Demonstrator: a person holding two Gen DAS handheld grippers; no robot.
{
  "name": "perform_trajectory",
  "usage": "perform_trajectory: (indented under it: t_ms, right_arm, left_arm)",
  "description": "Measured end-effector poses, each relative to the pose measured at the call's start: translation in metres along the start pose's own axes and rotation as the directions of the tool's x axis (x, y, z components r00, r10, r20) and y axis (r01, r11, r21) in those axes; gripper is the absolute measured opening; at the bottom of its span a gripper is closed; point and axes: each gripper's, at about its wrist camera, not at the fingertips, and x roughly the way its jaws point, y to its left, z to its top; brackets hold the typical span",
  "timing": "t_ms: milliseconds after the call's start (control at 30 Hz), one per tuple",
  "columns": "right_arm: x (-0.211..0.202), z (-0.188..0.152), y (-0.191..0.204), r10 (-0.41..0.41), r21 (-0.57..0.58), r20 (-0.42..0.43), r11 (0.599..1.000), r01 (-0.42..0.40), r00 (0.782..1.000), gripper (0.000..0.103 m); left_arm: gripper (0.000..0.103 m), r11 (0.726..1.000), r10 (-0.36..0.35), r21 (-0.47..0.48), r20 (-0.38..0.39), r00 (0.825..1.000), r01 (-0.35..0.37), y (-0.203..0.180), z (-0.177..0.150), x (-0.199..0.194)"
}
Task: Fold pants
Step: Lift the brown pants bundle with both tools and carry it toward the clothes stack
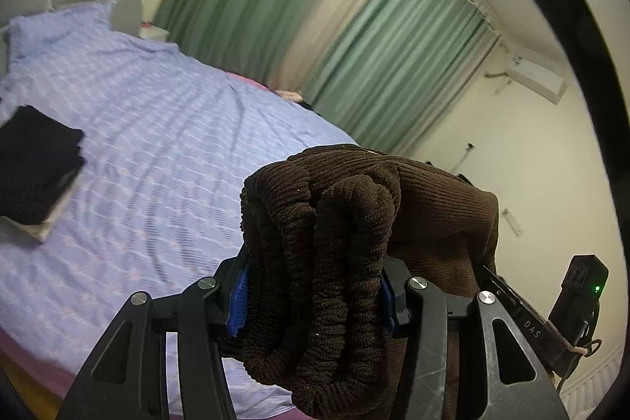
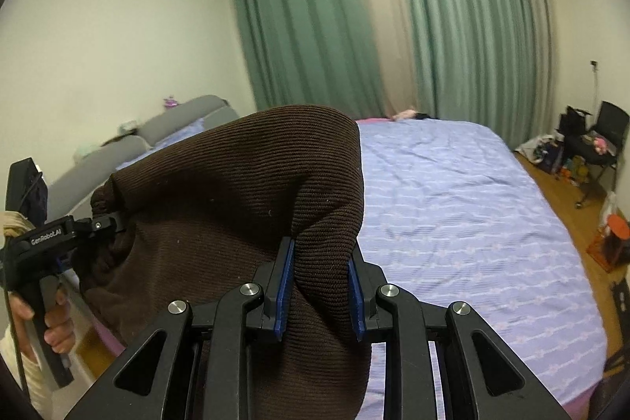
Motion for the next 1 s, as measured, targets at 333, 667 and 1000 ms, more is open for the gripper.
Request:
perform_trajectory:
  t_ms: [333,667,1000]
  right_arm:
    - [0.010,-0.001,0.058,0.107,-0.069,-0.017,0.992,-0.108,0.994,0.025]
    - [0.078,-0.021,0.174,0.121,0.017,-0.072,0.993,-0.120,0.990,0.025]
    - [0.142,-0.046,0.271,0.164,0.025,-0.232,0.986,-0.162,0.959,0.025]
  left_arm:
    - [0.050,0.996,0.074,-0.064,0.075,0.994,-0.069,0.054,-0.010,-0.066]
    - [0.050,0.993,0.119,-0.014,0.007,0.993,-0.119,0.187,0.032,-0.113]
    - [0.050,0.975,0.198,-0.087,-0.093,0.976,-0.206,0.295,0.045,-0.148]
